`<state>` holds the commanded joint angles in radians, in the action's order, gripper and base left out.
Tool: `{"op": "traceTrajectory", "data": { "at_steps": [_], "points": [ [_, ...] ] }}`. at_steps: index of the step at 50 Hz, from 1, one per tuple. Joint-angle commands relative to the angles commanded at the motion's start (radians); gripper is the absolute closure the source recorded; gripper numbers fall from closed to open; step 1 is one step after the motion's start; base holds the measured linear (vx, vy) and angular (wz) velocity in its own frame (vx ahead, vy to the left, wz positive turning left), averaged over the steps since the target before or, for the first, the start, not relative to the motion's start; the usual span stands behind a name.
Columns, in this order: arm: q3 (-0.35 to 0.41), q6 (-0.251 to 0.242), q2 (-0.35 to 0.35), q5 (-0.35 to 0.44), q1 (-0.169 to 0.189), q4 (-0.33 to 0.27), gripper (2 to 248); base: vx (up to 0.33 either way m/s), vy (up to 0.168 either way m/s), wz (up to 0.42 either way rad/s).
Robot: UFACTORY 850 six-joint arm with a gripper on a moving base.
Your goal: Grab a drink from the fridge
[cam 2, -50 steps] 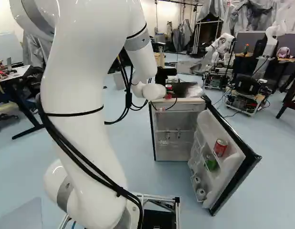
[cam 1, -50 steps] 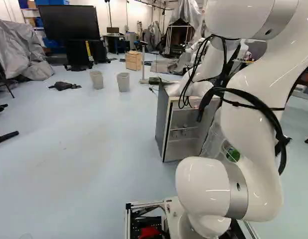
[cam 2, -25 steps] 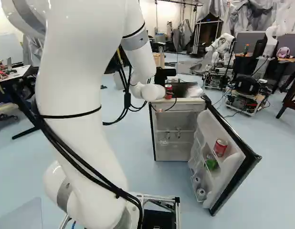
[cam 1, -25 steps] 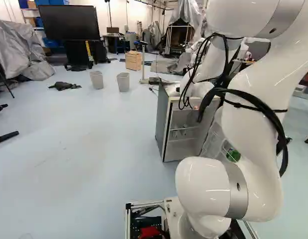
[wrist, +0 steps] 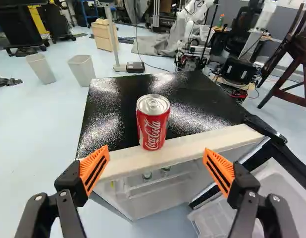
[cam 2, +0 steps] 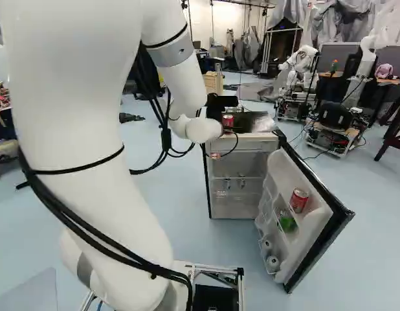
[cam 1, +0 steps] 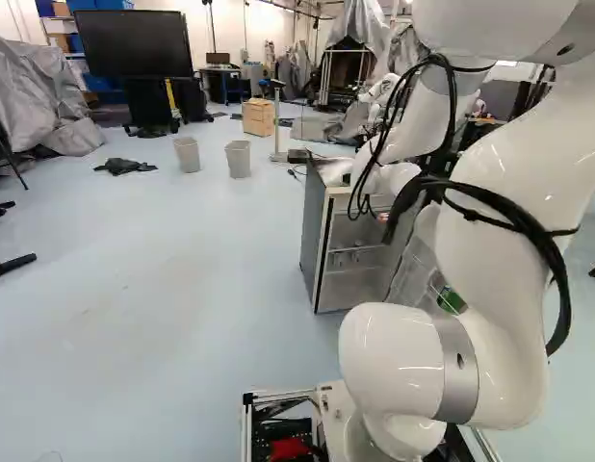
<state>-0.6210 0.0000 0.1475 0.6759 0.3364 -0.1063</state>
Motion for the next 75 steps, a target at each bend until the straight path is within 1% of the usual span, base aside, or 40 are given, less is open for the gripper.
{"op": "traceTrajectory", "data": {
  "at_steps": [24,45,57,75],
  "points": [
    [0.088,0.0,-0.133,0.0,0.068,0.0,3,0.0,0.0,0.0],
    [0.133,0.0,-0.229,0.0,0.142,0.0,3,0.0,0.0,0.0],
    [0.145,0.0,-0.247,-0.007,0.187,0.0,3,0.0,0.0,0.0],
    [0.154,0.0,-0.257,-0.012,0.256,0.0,3,0.0,0.0,0.0]
  ]
}}
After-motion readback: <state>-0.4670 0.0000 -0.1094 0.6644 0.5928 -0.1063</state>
